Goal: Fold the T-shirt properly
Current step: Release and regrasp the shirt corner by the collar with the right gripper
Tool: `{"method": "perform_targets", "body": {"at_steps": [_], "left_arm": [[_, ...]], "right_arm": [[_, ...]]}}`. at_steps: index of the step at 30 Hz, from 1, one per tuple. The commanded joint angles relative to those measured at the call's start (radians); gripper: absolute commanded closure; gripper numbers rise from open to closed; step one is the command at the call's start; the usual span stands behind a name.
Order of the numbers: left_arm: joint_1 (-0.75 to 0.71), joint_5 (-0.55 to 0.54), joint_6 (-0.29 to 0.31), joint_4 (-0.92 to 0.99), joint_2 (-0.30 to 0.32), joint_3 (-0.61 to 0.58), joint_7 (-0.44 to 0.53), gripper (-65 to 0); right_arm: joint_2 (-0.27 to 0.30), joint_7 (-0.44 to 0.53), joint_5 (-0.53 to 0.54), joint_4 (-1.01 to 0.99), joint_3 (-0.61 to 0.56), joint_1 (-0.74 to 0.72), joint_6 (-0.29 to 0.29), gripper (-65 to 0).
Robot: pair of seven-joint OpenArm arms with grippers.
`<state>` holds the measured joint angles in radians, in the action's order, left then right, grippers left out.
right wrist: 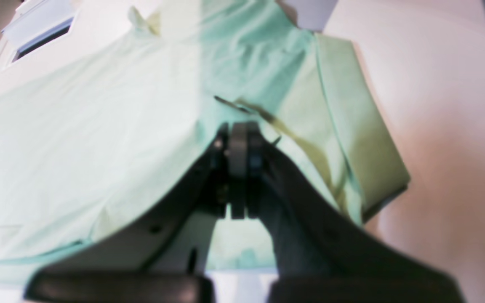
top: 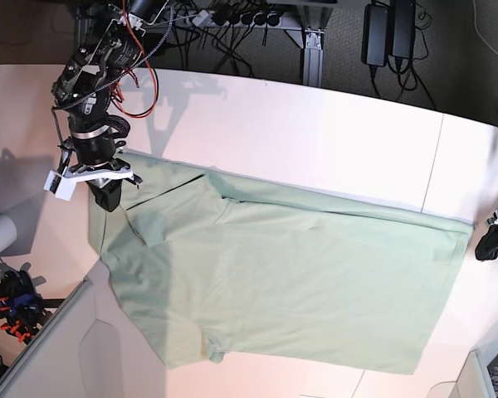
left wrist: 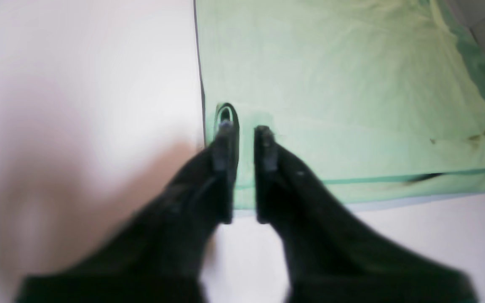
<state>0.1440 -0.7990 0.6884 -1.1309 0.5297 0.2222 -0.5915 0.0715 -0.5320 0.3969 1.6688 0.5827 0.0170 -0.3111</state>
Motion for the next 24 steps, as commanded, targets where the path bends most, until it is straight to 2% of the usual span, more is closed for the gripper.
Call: {"method": "perform_targets", "body": {"at_steps": [1, 4, 9, 11, 13, 16, 19, 22, 23, 24], "left_arm": [[0.022, -0.005, 0.01, -0.04, 0.008, 0.006, 0.035, 0.0], [0.022, 0.06, 0.01, -0.1, -0.019, -0.013, 0.046, 0.0], [0.022, 0.108, 0.01, -0.111, -0.034, -0.097, 0.06, 0.0], [0.022, 0.08, 0.01, -0.111, -0.032, -0.096, 0.045, 0.0], [0.018, -0.008, 0.01, -0.111, -0.022, -0.068, -0.011, 0.0], [-0.016, -0.102, 0.01, -0.111, 0.006, 0.006, -0.061, -8.6], [-0.061, -0.148, 0.01, -0.111, 0.034, 0.066, -0.064, -17.8], [-0.113, -0.181, 0.01, -0.111, 0.045, 0.095, -0.068, -23.4], [-0.132, -0.191, 0.01, -0.111, 0.044, 0.1, -0.068, -24.7], [-0.15, -0.198, 0.01, -0.111, 0.043, 0.102, -0.068, -25.8]], "right_arm": [[0.011, 0.032, -0.008, 0.011, -0.006, -0.027, -0.008, 0.0], [0.012, 0.047, -0.069, -0.02, -0.042, -0.056, -0.007, 0.0], [0.011, 0.035, -0.091, -0.058, -0.081, -0.072, -0.007, 0.0], [0.012, 0.011, -0.08, -0.051, -0.065, -0.071, -0.006, 0.0], [0.012, -0.038, -0.031, -0.029, -0.021, -0.059, -0.006, 0.0], [0.011, -0.062, 0.061, 0.03, 0.083, 0.012, -0.007, 0.0], [0.011, -0.076, 0.117, 0.058, 0.204, 0.072, -0.007, 0.0], [0.011, -0.076, 0.166, 0.057, 0.298, 0.117, -0.007, 0.0], [0.011, -0.076, 0.173, 0.057, 0.316, 0.131, -0.007, -2.9], [0.011, -0.074, 0.176, 0.054, 0.328, 0.143, -0.006, -11.6]]}}
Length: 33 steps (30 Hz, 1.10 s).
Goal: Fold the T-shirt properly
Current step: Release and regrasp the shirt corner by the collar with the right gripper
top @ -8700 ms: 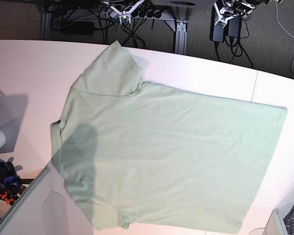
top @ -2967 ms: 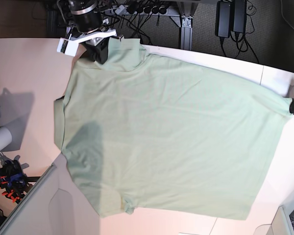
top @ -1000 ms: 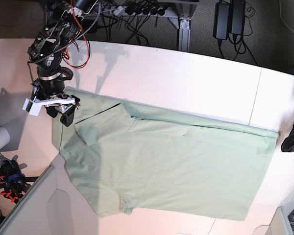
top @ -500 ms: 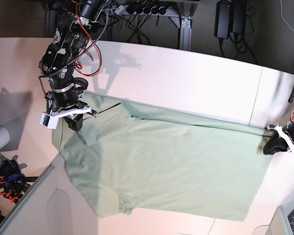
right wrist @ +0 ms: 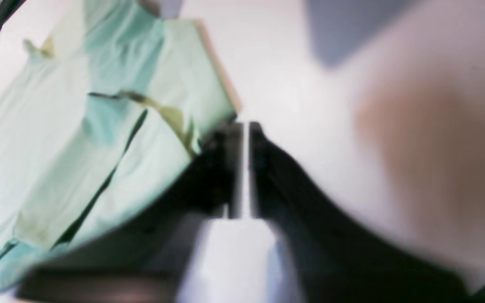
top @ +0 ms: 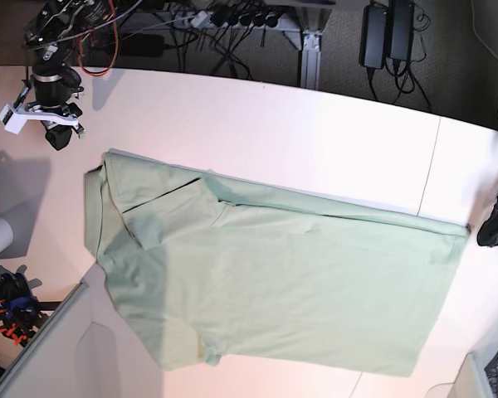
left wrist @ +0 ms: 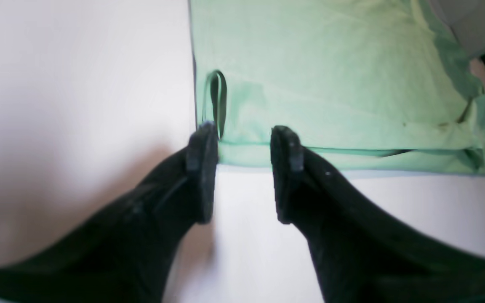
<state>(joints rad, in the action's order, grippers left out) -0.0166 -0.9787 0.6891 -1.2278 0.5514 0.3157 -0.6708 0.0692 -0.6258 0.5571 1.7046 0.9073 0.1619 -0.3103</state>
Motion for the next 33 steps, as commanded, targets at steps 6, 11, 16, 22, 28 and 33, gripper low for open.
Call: {"method": "perform_targets", "body": {"at_steps": [6, 11, 16, 22, 28, 33], "left_arm": [[-0.053, -0.058, 0.009, -0.014, -0.004, 0.01, 0.012, -32.2], [-0.056, -0.064, 0.009, -0.013, -0.032, 0.01, 0.007, -36.4], [-0.056, -0.047, 0.0, -0.007, -0.055, 0.023, 0.012, -36.4], [-0.055, -0.05, -0.016, 0.036, -0.079, 0.053, 0.016, -36.4], [-0.021, -0.04, -0.016, 0.098, -0.126, 0.053, 0.037, -36.4], [0.04, -0.018, -0.016, 0.182, -0.154, 0.053, 0.051, -36.4]], "right_arm": [[0.014, 0.042, 0.034, -0.093, -0.034, -0.013, 0.008, -37.7], [0.013, 0.053, 0.053, -0.248, -0.085, -0.079, 0.008, -37.7], [0.003, 0.041, 0.064, -0.321, -0.099, -0.148, 0.008, -37.7], [-0.029, 0.041, 0.079, -0.327, -0.12, -0.159, 0.007, -37.7], [-0.039, 0.042, 0.078, -0.327, -0.173, -0.165, 0.007, -37.7], [-0.039, 0.041, 0.075, -0.327, -0.183, -0.164, 0.007, -37.7]]}}
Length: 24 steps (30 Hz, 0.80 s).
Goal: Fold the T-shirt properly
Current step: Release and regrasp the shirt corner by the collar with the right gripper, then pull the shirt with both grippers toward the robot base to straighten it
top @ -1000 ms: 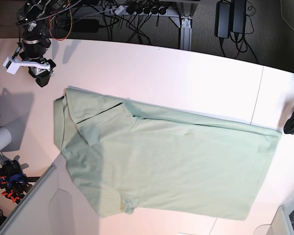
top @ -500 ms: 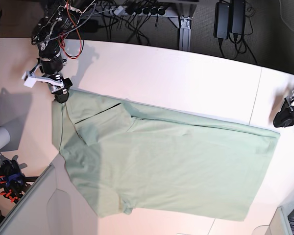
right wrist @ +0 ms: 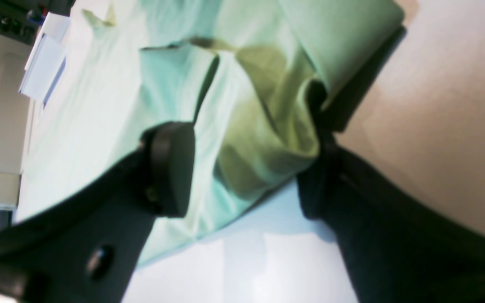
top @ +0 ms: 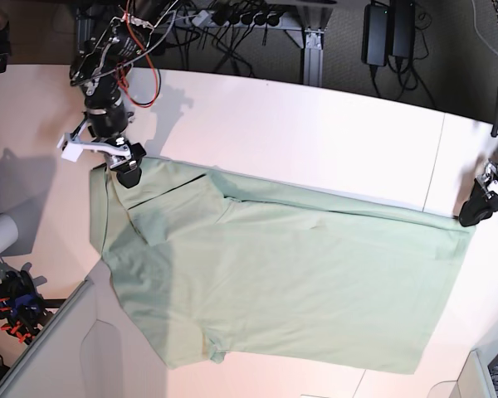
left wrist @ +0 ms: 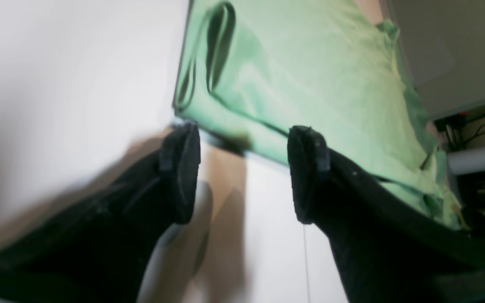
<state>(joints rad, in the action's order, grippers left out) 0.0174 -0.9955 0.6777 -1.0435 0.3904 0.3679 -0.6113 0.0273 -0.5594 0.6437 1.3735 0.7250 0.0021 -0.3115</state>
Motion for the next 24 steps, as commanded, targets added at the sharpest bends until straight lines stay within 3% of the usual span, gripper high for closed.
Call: {"method": "perform_targets", "body": {"at_steps": [1, 15, 18, 21, 24], "left_arm": [[0.02, 0.016, -0.005, 0.015, 0.004, 0.001, 0.002, -36.4], [0.069, 0.103, -0.092, 0.065, -0.023, -0.022, 0.028, -36.2], [0.077, 0.134, -0.105, 0.064, -0.04, -0.022, 0.027, -35.0], [0.098, 0.173, -0.175, 0.065, -0.052, -0.022, 0.027, -34.4], [0.117, 0.201, -0.197, 0.064, -0.053, -0.022, 0.026, -34.4]], "right_arm": [[0.003, -0.026, -0.012, 0.005, -0.001, -0.005, 0.008, -37.7], [0.003, -0.032, -0.006, 0.005, -0.001, -0.005, 0.008, -36.4], [0.003, -0.032, 0.012, 0.005, -0.001, -0.007, 0.008, -28.6], [0.003, -0.032, 0.011, 0.005, -0.001, -0.01, 0.008, -19.3], [0.003, -0.032, 0.011, 0.005, -0.001, -0.01, 0.008, -15.2]]}}
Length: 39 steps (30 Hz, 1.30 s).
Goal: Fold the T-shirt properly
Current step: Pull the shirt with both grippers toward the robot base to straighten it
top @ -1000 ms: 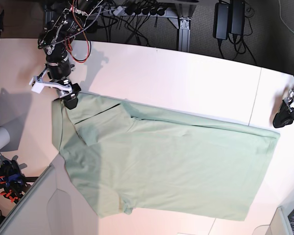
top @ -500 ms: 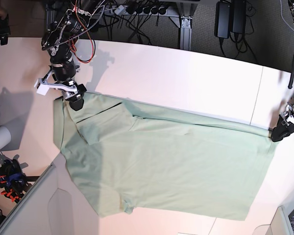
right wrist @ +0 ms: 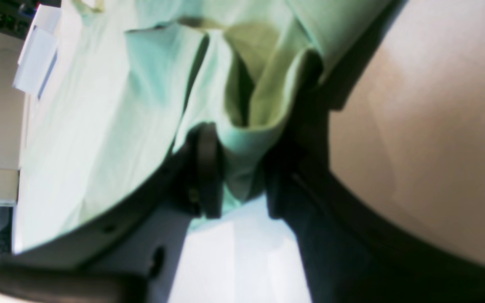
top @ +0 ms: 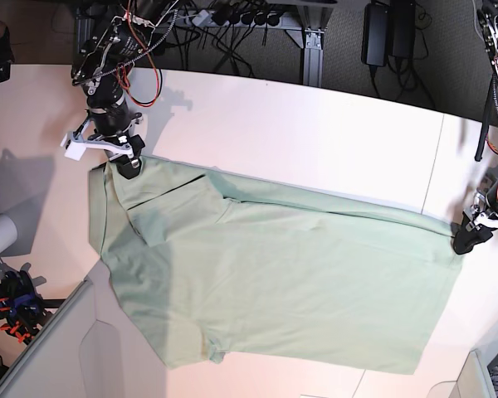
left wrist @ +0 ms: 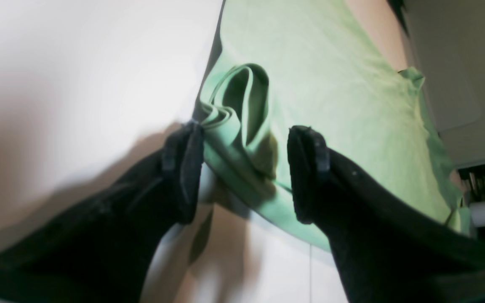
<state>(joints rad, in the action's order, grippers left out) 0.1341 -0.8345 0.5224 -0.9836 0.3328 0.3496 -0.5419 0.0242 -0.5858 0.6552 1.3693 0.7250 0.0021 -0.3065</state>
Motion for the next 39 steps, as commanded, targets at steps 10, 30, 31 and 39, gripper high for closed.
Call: {"method": "perform_targets", "body": {"at_steps": [10, 30, 31, 39], "left_arm": [[0.015, 0.14, -0.07, 0.0, 0.005, -0.045, -0.046, -10.0], [-0.12, 0.152, 0.11, -0.345, 0.106, -0.057, -0.125, 0.0], [-0.128, 0.152, 0.11, -0.352, 0.111, -0.057, -0.126, 0.0], [-0.216, 0.151, 0.11, -0.405, 0.133, -0.056, -0.136, 0.0]], "right_arm": [[0.006, 0.003, 0.0, 0.009, -0.001, -0.012, -0.022, 0.0], [0.006, -0.086, 0.001, 0.246, -0.001, 0.069, -0.024, 0.0], [0.006, -0.086, 0.001, 0.259, -0.001, 0.081, -0.024, 0.0], [0.006, -0.089, 0.022, 0.338, -0.001, 0.189, -0.024, 0.0]]}}
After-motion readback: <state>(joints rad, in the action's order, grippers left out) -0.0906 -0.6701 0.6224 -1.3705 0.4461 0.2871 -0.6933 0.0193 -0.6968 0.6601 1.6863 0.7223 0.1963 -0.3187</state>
